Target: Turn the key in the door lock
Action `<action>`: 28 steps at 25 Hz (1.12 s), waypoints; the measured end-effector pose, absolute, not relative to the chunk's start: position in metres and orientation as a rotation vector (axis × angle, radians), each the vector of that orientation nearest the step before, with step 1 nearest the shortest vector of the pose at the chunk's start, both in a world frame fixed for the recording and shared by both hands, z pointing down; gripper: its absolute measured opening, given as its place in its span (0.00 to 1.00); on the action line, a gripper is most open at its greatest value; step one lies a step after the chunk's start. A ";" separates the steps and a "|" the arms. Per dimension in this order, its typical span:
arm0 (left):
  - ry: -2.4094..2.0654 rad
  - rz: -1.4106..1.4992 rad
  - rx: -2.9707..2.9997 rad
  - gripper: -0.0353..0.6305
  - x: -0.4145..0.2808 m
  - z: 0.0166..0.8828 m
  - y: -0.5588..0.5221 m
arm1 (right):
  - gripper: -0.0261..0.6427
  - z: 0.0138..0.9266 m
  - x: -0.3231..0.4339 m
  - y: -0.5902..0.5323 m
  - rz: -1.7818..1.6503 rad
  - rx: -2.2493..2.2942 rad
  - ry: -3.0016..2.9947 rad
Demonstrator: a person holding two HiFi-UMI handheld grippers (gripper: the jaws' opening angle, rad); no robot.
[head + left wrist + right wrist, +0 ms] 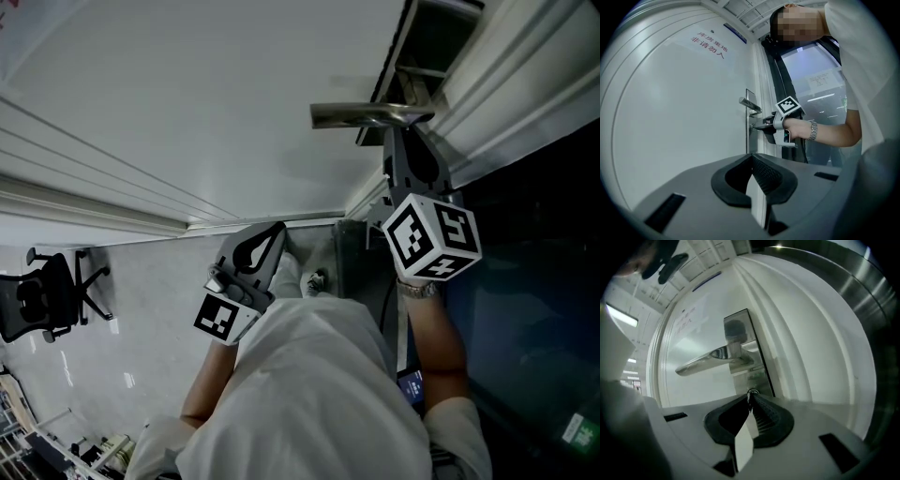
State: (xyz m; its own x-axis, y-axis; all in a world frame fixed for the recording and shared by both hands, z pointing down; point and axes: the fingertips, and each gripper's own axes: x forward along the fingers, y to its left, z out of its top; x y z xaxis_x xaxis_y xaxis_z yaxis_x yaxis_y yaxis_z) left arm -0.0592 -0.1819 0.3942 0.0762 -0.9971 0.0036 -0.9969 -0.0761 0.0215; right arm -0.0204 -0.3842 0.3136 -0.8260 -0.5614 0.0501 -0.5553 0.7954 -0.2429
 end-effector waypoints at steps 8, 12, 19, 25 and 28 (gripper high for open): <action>-2.126 -0.016 2.297 0.06 -0.060 0.393 -0.179 | 0.07 0.318 -0.019 -0.388 -0.931 -0.741 2.717; -2.122 -0.010 2.299 0.06 -0.059 0.395 -0.176 | 0.19 0.315 -0.023 -0.377 -0.615 -0.750 2.890; -2.119 -0.006 2.303 0.06 -0.060 0.397 -0.172 | 0.26 0.312 -0.021 -0.364 0.102 -0.814 3.135; -2.116 -0.023 2.325 0.06 -0.060 0.395 -0.171 | 0.26 0.313 -0.013 -0.367 0.663 -0.906 3.208; -2.102 -0.024 2.334 0.06 -0.057 0.394 -0.174 | 0.26 0.315 -0.011 -0.369 0.988 -0.933 3.201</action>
State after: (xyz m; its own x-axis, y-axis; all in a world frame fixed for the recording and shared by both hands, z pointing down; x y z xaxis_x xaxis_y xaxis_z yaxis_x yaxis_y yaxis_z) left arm -0.0574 -0.1742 0.3940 0.1040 -0.9945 -0.0108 -0.9945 -0.1041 0.0107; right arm -0.0113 -0.3688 0.3149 -0.8041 -0.5739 0.1555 -0.3865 0.7032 0.5968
